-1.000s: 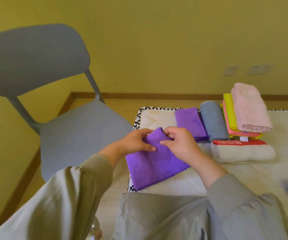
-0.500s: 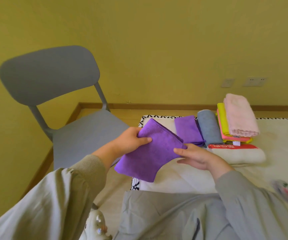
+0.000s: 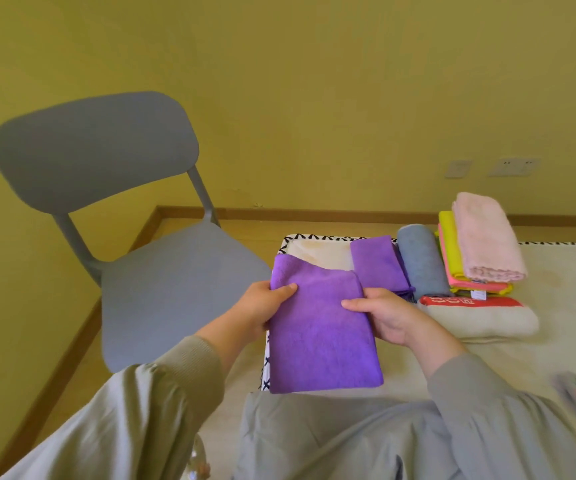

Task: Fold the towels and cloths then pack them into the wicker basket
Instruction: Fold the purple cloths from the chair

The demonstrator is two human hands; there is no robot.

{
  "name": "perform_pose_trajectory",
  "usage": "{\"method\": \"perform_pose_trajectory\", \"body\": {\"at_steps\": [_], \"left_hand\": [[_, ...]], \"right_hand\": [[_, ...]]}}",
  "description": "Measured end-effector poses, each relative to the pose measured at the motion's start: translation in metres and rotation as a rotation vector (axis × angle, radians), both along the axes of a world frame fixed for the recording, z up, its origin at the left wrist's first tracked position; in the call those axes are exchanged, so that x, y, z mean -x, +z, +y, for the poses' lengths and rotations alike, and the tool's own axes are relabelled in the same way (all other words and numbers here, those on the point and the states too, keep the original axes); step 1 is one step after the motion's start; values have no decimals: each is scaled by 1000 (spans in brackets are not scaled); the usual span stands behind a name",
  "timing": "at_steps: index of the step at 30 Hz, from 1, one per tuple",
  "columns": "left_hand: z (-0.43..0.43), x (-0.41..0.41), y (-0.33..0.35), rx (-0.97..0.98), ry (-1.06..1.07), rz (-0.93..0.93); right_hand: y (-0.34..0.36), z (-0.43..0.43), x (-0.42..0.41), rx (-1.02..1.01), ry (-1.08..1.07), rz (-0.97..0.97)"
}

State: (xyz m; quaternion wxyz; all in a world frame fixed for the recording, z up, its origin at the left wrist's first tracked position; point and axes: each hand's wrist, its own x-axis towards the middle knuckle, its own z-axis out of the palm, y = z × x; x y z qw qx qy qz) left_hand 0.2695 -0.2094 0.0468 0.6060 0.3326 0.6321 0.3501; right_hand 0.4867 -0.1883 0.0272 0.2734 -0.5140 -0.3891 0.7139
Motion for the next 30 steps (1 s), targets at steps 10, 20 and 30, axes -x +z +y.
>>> {"method": "perform_pose_trajectory", "body": {"at_steps": [10,20,30], "left_hand": [[22,-6,-63,-36,-148,656],[31,1,-76,160,62,213],[33,-7,-75,-60,97,204]], "right_hand": [[-62,23,6,-114,-128,-483],[-57,37,3,167,-110,-360],[-60,41,6,-32,-135,-376]]}}
